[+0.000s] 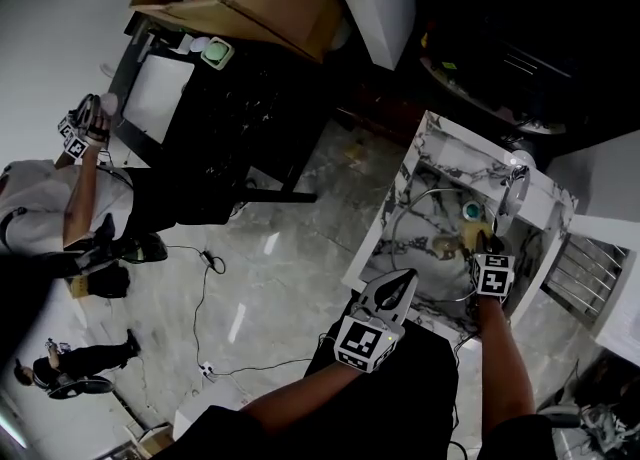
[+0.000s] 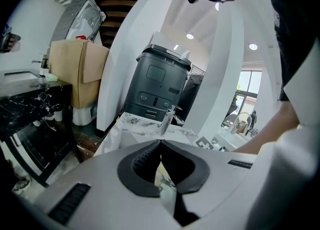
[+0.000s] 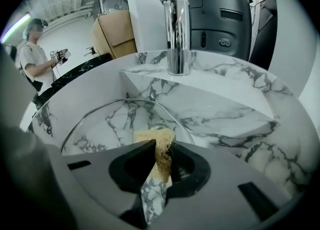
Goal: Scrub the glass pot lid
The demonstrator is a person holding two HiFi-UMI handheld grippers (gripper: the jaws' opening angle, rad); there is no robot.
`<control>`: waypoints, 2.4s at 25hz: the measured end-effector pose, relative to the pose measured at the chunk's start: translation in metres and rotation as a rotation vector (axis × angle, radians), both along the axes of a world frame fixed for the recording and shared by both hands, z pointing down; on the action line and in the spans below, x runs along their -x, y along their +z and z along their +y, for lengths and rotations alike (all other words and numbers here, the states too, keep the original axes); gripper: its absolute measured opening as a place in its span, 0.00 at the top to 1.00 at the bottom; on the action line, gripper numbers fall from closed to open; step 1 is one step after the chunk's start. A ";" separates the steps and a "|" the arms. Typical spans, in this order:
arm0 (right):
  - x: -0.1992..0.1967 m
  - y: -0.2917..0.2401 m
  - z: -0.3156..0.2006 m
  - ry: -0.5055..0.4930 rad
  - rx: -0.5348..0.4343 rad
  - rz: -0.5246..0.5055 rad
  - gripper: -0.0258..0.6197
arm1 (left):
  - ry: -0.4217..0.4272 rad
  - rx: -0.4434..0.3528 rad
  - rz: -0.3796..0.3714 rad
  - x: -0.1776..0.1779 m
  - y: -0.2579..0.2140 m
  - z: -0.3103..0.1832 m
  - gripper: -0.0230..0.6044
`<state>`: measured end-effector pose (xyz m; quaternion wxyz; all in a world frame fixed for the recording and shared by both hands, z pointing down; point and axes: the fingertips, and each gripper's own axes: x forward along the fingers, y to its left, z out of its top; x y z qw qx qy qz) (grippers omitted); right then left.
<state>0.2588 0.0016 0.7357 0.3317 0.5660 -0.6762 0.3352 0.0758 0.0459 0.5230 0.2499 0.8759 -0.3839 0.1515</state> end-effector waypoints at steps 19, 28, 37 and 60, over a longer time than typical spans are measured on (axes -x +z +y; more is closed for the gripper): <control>0.013 0.000 0.060 -0.018 0.118 -0.010 0.85 | 0.012 -0.004 0.034 0.011 -0.010 0.035 0.94; 0.055 0.004 0.072 -0.185 0.173 -0.013 0.85 | -0.022 0.003 0.048 0.031 -0.009 0.039 0.94; 0.089 0.005 0.074 -0.262 0.211 -0.028 0.85 | -0.057 0.022 0.049 0.053 -0.004 0.042 0.94; 0.181 0.005 0.032 -0.430 0.220 -0.080 0.85 | -0.129 0.037 0.039 0.100 -0.001 0.002 0.94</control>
